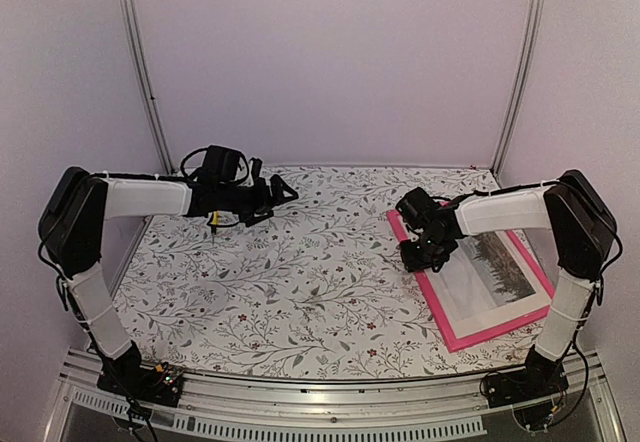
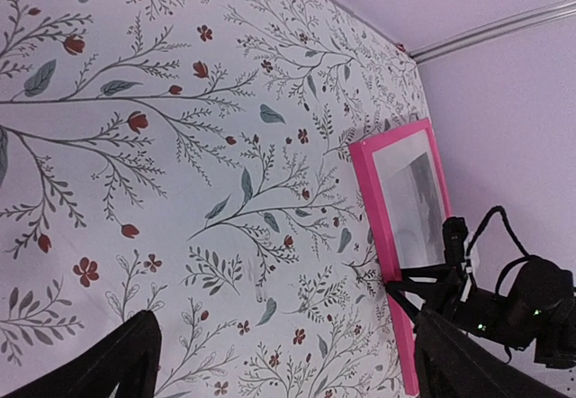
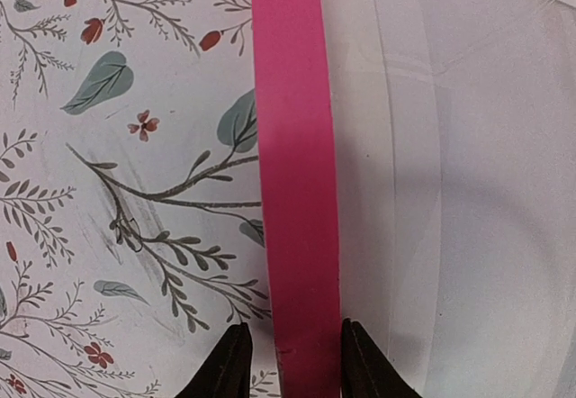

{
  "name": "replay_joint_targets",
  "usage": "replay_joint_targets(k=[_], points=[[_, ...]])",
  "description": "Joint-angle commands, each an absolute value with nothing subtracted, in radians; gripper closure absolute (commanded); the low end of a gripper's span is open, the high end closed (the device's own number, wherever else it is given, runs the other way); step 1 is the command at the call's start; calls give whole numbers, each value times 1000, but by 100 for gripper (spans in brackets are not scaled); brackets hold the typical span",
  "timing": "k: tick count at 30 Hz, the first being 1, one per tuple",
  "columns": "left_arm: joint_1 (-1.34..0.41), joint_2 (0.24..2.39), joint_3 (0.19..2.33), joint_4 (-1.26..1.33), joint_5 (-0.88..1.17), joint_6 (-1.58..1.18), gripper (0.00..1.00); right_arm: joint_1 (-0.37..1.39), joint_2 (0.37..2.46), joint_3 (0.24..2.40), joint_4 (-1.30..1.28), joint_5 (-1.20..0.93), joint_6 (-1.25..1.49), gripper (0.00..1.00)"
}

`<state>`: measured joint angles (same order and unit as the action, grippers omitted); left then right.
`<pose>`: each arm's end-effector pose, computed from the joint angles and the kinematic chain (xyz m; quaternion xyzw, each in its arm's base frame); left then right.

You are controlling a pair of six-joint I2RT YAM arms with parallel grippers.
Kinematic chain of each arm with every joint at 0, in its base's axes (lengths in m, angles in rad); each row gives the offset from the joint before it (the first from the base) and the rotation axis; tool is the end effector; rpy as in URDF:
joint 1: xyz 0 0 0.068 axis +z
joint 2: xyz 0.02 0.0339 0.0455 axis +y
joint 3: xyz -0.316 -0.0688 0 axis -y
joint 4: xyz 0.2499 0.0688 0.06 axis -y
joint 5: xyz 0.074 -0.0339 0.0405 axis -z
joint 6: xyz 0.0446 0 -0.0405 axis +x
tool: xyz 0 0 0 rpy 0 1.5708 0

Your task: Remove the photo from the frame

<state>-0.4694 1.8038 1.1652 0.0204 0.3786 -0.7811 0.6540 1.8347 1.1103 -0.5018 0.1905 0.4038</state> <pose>0.3702 -0.2063 0.2533 -0.0502 0.8756 -0.3992 0.2672 0.2981 0.2179 0.1870 -0.1062 0.9751 0.0052 0.1946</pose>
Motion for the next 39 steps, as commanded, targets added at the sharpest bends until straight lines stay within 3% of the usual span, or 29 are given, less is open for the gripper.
replay_joint_targets(k=[1, 9, 23, 39], points=[[-490, 1827, 1135, 80, 409, -818, 1, 687, 1873, 1146, -523, 169, 428, 68], [-510, 1843, 1085, 124, 436, -852, 1, 753, 1910, 1239, -558, 165, 441, 79], [-575, 1935, 1068, 207, 480, -899, 1, 863, 2019, 1471, -614, 104, 460, 82], [-601, 2074, 1045, 536, 549, -1121, 4, 923, 2035, 1604, -666, 59, 473, 85]])
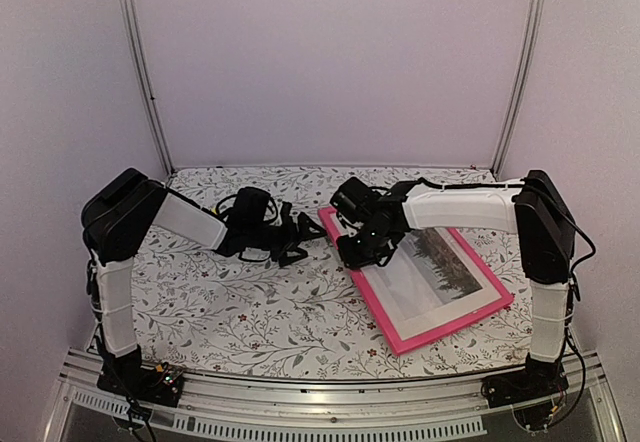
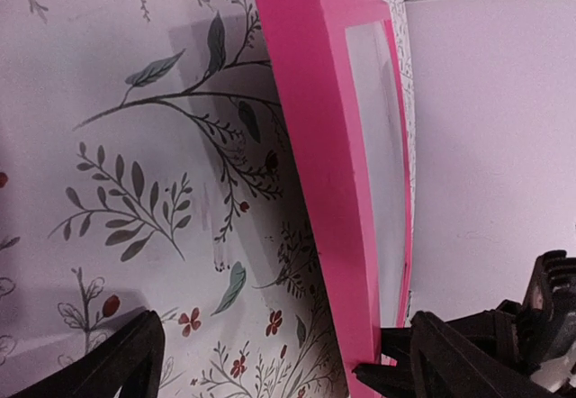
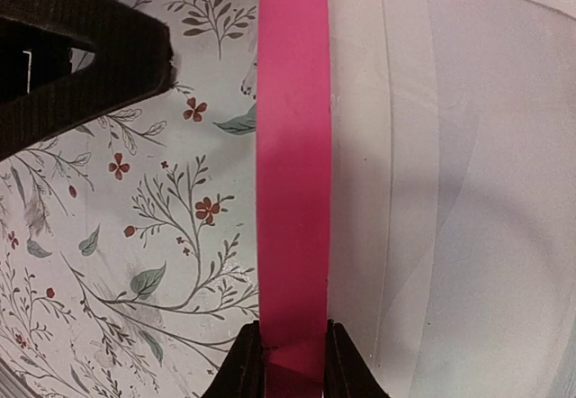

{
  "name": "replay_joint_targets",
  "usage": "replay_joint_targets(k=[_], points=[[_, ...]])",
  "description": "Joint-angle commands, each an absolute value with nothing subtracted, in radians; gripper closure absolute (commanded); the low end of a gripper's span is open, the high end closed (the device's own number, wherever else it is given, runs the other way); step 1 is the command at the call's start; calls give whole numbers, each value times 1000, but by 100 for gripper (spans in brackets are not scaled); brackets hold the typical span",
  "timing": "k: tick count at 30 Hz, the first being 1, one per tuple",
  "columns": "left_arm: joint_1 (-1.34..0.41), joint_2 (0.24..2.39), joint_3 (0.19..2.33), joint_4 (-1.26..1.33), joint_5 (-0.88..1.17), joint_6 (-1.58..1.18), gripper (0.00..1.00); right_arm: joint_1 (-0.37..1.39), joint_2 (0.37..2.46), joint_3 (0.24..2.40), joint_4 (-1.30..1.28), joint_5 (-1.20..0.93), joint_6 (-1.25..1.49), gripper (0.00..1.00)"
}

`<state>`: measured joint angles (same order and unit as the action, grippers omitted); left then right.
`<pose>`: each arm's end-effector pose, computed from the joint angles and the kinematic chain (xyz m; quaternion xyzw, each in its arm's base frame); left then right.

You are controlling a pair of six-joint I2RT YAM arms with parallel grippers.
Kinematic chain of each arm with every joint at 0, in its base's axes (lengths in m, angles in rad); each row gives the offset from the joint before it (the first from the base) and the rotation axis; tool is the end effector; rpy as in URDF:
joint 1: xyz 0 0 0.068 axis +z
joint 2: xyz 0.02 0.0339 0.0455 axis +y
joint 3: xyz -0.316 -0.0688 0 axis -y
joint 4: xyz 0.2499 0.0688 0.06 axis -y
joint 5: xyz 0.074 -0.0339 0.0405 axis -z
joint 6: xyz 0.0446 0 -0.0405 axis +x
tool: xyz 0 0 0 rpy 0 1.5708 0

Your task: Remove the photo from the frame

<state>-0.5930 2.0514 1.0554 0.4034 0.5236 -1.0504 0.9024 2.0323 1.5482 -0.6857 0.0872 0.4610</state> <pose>0.3572 -0.2676 0.1537 -0.0749 0.8580 -0.4879 0.1417 0.2857 0.3555 0.2242 -0.2059 0.9572 0.0922 0.1814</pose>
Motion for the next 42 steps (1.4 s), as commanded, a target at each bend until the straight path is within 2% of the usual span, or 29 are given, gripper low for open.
replay_joint_targets(k=[1, 5, 21, 24, 26, 29, 37, 42], points=[[-601, 2080, 1045, 550, 548, -1134, 4, 926, 2036, 1609, -670, 59, 473, 85], [-601, 2117, 1061, 585, 549, -1173, 10, 936, 2036, 1628, -685, 58, 470, 85], [-587, 2191, 1116, 715, 593, -1285, 57, 976, 2026, 1640, -727, 76, 465, 85], [-591, 2191, 1120, 715, 595, -1295, 69, 978, 2023, 1640, -733, 84, 463, 85], [-593, 2178, 1119, 708, 593, -1299, 80, 978, 2021, 1640, -740, 96, 462, 84], [-598, 2152, 1117, 682, 583, -1299, 100, 988, 2013, 1649, -759, 130, 456, 74], [-607, 2058, 1102, 619, 557, -1332, 100, 1038, 1997, 1713, -884, 303, 449, 37], [-611, 1993, 1133, 479, 528, -1361, 100, 1086, 2012, 1785, -997, 450, 449, 23]])
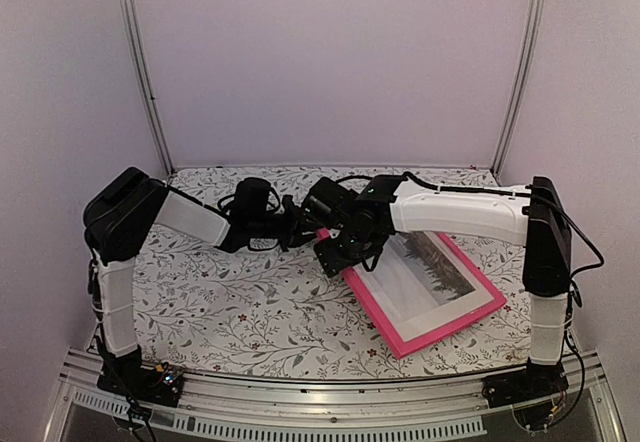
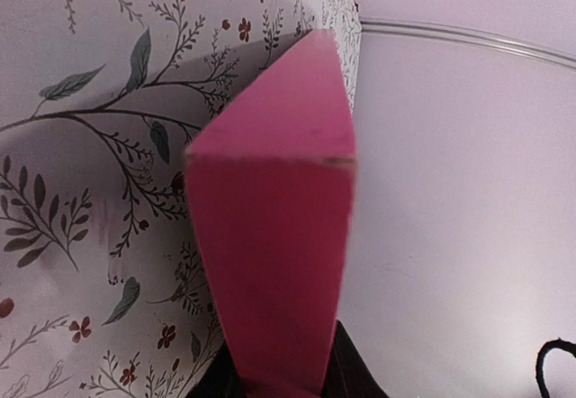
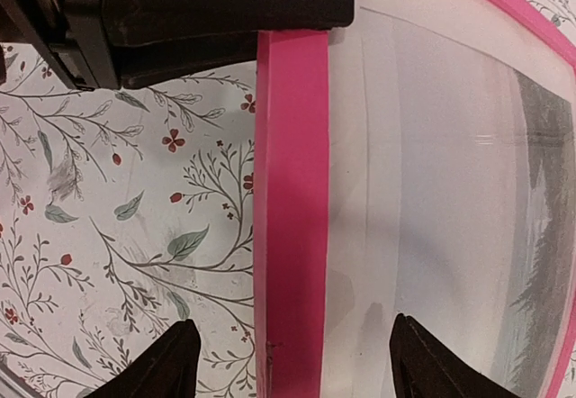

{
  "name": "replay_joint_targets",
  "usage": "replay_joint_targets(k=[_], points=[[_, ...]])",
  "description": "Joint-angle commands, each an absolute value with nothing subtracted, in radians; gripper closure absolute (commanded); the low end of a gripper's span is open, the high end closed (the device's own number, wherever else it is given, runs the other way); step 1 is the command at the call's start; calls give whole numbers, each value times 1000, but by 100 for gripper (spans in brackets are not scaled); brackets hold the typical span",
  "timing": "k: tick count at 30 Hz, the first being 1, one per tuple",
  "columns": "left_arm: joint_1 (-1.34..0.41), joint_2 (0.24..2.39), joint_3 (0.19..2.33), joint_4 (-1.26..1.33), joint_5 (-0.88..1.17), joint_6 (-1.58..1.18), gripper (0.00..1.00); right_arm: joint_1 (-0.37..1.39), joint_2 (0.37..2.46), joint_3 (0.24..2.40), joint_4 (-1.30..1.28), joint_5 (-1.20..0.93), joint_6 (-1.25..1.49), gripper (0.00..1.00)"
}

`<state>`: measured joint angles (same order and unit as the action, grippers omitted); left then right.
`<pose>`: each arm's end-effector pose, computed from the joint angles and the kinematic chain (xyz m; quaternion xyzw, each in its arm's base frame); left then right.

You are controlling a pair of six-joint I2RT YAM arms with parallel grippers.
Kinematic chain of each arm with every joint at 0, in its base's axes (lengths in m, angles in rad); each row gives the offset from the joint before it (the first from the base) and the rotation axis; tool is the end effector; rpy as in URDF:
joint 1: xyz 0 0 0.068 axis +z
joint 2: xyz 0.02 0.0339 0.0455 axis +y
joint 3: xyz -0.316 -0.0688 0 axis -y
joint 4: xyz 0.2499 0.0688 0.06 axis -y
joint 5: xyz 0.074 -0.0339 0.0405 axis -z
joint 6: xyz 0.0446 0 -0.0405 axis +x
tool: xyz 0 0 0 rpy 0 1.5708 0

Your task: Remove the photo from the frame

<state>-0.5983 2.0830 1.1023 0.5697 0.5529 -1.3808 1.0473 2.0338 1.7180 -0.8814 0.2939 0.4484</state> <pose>0.3722 -0.2821 0.1700 -0.1686 0.8010 -0.5659 0.0986 0.2411 0.3919 0.2670 -0.2608 0.9368 0.0195 0.2325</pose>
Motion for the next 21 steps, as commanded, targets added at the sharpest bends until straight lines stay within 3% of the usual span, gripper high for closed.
replay_joint_targets(k=[1, 6, 14, 21], points=[[-612, 1978, 1141, 439, 517, -1358, 100, 1099, 2018, 1810, -1030, 486, 449, 21], [-612, 1901, 1179, 262, 454, -1343, 100, 1161, 2077, 1958, -1189, 669, 468, 14], [-620, 1847, 1294, 81, 413, -1302, 100, 1236, 2195, 2123, -1338, 848, 459, 10], [-624, 1805, 1343, 5, 390, -1249, 100, 1247, 2236, 2137, -1368, 942, 421, 16]])
